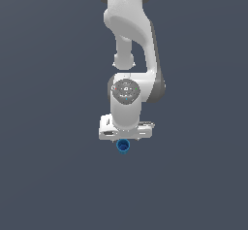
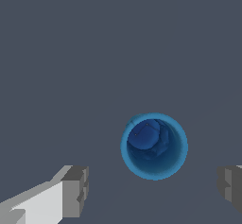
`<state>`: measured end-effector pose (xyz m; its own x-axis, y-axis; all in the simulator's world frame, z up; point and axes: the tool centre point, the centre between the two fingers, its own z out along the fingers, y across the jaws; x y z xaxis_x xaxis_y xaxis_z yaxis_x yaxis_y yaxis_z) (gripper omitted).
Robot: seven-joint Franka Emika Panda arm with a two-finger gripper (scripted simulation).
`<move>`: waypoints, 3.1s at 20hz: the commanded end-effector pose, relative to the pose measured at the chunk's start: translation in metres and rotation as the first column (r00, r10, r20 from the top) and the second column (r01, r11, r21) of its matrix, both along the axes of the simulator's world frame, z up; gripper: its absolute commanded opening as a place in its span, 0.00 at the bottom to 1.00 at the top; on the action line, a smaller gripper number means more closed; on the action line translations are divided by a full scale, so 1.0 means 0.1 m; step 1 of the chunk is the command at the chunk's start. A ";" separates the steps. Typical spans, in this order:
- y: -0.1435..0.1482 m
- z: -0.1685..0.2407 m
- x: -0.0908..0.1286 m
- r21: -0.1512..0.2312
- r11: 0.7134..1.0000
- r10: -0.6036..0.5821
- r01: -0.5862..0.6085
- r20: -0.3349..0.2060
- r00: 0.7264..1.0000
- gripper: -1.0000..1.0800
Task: Pick up the object and move it to a goal position.
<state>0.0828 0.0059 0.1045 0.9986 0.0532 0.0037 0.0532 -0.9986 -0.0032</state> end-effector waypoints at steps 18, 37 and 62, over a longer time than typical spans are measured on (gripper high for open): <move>-0.09 -0.52 0.07 -0.003 1.000 0.000 0.000 -0.003 1.000 0.96; -0.09 -0.65 0.08 -0.003 1.000 0.000 0.000 -0.004 1.000 0.00; 0.53 -0.11 -0.71 -0.003 1.000 0.000 0.000 -0.004 1.000 0.00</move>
<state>0.0209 0.0514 0.0863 0.9986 0.0529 -0.0026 0.0529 -0.9986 0.0000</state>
